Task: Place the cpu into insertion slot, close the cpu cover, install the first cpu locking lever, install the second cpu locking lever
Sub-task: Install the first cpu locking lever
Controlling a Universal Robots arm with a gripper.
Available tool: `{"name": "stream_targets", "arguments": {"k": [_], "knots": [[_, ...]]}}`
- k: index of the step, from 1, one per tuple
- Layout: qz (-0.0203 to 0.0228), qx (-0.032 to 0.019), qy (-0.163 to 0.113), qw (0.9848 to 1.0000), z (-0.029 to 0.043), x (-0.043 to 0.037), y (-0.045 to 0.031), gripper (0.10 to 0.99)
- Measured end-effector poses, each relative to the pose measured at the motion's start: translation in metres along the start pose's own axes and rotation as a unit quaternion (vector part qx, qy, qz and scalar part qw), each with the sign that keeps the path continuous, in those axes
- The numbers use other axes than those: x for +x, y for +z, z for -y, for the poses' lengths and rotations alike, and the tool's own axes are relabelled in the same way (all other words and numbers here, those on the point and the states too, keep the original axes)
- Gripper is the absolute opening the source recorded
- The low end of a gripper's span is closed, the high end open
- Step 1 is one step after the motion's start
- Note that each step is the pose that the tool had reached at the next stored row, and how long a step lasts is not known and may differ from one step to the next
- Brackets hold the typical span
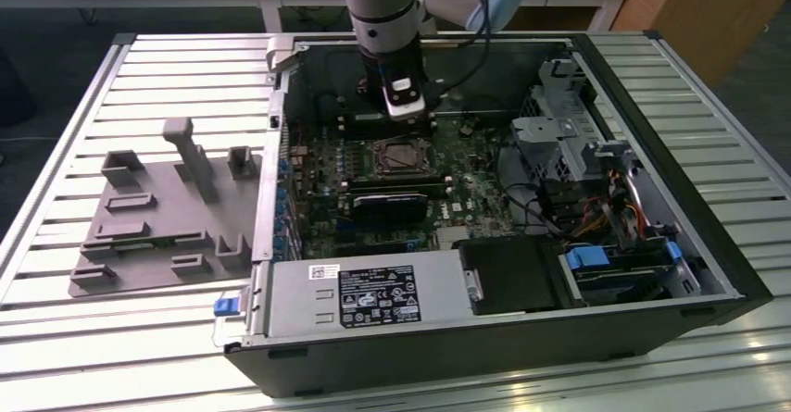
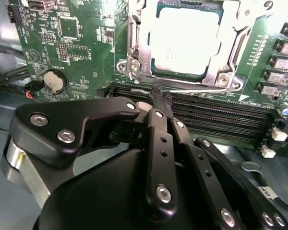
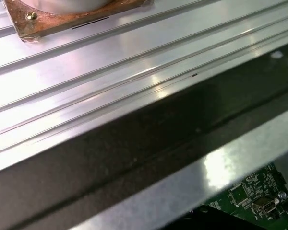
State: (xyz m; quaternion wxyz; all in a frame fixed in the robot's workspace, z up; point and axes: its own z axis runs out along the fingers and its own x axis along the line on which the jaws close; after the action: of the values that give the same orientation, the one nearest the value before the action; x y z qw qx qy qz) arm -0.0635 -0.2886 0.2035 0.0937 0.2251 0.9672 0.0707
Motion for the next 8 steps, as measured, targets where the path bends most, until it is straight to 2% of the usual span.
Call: {"name": "stream_targets", "arguments": {"k": [8], "knots": [[0.0036, 0.0057, 0.007, 1.0, 0.0007, 0.0006, 0.0037, 0.102]]}}
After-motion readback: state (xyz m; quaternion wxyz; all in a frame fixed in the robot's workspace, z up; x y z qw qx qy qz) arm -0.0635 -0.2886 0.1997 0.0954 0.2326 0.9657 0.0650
